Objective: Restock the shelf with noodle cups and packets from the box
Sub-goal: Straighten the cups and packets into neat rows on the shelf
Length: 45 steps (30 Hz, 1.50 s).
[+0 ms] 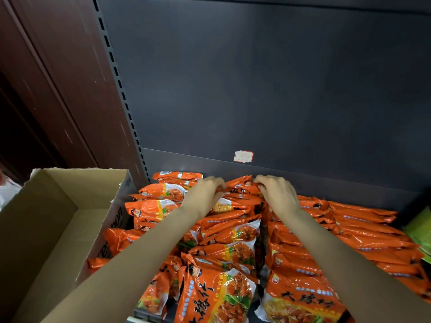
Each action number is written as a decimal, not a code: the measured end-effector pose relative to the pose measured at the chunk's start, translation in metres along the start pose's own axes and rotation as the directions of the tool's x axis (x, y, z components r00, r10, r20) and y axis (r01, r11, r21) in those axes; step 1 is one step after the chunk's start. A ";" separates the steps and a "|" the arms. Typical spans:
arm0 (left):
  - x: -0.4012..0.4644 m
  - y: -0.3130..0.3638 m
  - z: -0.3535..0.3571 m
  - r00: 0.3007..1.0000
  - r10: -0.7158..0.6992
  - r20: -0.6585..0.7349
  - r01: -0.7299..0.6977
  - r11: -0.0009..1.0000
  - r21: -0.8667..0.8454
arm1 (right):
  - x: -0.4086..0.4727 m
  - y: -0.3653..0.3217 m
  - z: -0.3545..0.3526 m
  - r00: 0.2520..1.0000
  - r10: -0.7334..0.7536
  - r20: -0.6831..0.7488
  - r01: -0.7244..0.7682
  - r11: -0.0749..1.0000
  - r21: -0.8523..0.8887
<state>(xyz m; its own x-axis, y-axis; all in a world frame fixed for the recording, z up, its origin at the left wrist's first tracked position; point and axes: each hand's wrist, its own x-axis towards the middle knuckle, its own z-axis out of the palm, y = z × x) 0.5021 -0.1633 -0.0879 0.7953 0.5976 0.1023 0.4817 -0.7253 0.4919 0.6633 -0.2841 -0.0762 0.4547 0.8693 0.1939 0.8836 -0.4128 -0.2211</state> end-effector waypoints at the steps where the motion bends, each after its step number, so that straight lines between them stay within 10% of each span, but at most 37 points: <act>1: -0.001 -0.001 0.002 0.999 -0.025 0.023 0.024 1.000 0.015 | -0.001 0.001 0.001 1.000 0.011 0.007 -0.011 1.000 -0.008; 14: 0.008 0.016 0.008 0.982 -0.184 0.043 0.160 0.930 0.332 | 0.000 -0.003 -0.005 0.991 0.113 0.075 -0.123 0.981 0.150; 22: 0.005 0.018 -0.009 0.992 -0.057 -0.113 0.076 0.981 0.176 | 0.001 0.000 -0.004 0.985 0.167 0.035 -0.166 0.883 0.438; 30: 0.011 0.021 -0.010 0.999 -0.011 -0.039 0.013 0.998 0.054 | -0.005 0.002 -0.006 0.994 0.081 0.067 -0.087 0.993 0.084; 45: 0.019 0.021 -0.007 0.999 0.011 0.034 -0.004 0.981 -0.192 | -0.010 -0.011 -0.003 0.994 -0.073 0.077 0.060 0.984 0.169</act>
<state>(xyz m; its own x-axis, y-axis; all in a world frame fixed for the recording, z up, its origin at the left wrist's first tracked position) 0.5249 -0.1652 -0.0695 0.8125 0.5777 0.0780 0.3989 -0.6485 0.6483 0.6490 -0.2892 -0.0729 0.3785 0.9157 0.1352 0.8774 -0.3084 -0.3676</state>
